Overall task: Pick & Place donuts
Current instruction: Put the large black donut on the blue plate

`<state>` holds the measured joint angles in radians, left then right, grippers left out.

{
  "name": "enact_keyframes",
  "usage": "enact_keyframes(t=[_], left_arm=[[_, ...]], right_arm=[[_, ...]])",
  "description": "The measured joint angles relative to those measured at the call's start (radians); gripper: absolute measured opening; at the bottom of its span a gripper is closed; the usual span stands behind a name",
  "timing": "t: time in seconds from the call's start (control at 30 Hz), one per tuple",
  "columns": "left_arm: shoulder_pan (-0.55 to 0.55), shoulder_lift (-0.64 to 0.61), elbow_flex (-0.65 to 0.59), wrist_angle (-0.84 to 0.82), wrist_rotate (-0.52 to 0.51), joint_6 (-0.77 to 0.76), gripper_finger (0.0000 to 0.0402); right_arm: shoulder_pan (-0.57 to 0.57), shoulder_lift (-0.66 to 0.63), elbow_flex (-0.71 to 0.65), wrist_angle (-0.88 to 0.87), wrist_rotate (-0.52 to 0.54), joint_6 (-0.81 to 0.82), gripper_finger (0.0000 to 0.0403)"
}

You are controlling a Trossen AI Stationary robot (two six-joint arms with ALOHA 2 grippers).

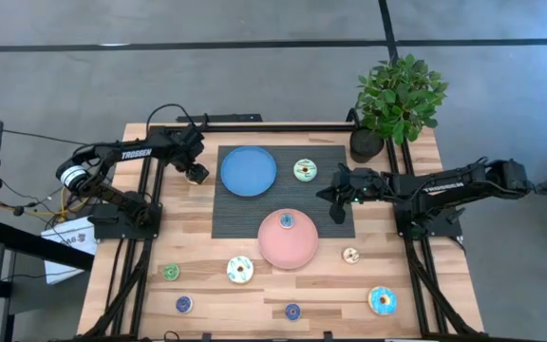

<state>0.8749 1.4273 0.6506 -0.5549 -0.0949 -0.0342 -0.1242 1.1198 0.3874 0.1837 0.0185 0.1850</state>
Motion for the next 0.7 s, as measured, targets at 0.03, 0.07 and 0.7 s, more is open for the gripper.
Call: enact_keyframes(t=[0.03, 0.07, 0.7], left_arm=[[0.0, 0.0, 0.0, 0.0, 0.001, -0.004, 0.0256], [0.0, 0.0, 0.0, 0.0, 0.002, -0.006, 0.0256], [0.0, 0.0, -0.001, 0.001, 0.011, -0.012, 0.0191]], right_arm=[[0.0, 0.0, 0.0, 0.0, -0.003, 0.0, 0.0001], [0.0, 0.0, 0.0, 0.0, -0.005, 0.0, 0.0001], [0.0, 0.0, 0.0, 0.0, -0.019, 0.0, 0.0001]])
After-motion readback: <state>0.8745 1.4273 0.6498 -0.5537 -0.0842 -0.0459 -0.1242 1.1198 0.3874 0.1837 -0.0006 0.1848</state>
